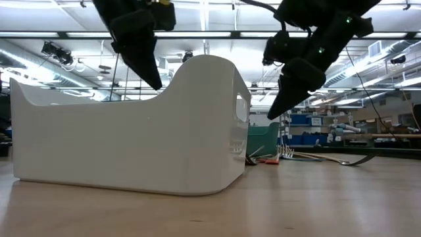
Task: Sort silverware by color (type)
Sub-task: Put the orange fork into the black bin
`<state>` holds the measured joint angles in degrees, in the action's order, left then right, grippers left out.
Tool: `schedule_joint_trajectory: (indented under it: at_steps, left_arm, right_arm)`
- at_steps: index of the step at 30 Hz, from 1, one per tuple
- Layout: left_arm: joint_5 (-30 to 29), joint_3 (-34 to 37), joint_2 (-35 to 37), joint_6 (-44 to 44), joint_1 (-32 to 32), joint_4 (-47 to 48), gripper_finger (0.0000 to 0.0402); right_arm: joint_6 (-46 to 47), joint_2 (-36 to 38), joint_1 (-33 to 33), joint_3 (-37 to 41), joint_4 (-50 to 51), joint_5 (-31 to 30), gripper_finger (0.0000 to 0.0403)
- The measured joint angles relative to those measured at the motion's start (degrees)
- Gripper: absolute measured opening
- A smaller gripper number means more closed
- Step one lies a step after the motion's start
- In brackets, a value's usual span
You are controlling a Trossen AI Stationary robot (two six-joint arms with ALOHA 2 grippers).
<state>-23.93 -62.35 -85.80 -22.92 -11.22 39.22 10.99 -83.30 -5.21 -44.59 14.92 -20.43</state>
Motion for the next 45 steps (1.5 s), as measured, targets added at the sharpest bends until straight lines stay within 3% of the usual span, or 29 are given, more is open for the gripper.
schedule_joint_trajectory:
  at_steps: [12, 24, 29, 35, 45]
  left_arm:
    - [-1.0, -2.7, -2.7, 6.6, 0.3, -0.9, 0.016]
    - [-1.4, -1.7, -6.6, 18.1, 0.6, -14.1, 0.016]
    - [4.2, -1.8, -8.8, 19.1, 2.6, -17.1, 0.016]
    - [11.7, -1.7, -11.7, 19.3, 6.5, -18.4, 0.016]
    - [16.8, -1.9, -15.7, 22.1, 8.6, -23.8, 0.016]
  right_arm:
    - [4.2, 0.1, -0.2, 0.4, 5.1, -0.3, 0.0187]
    - [4.3, 0.0, -2.3, 0.3, 0.3, 1.2, 0.0187]
    - [5.9, 0.1, -3.4, 0.8, 0.2, 3.2, 0.0187]
    - [9.0, -0.8, -5.0, 0.9, -3.0, 1.0, 0.0187]
    - [12.4, -4.5, -6.0, 1.2, -10.4, -1.2, 0.0187]
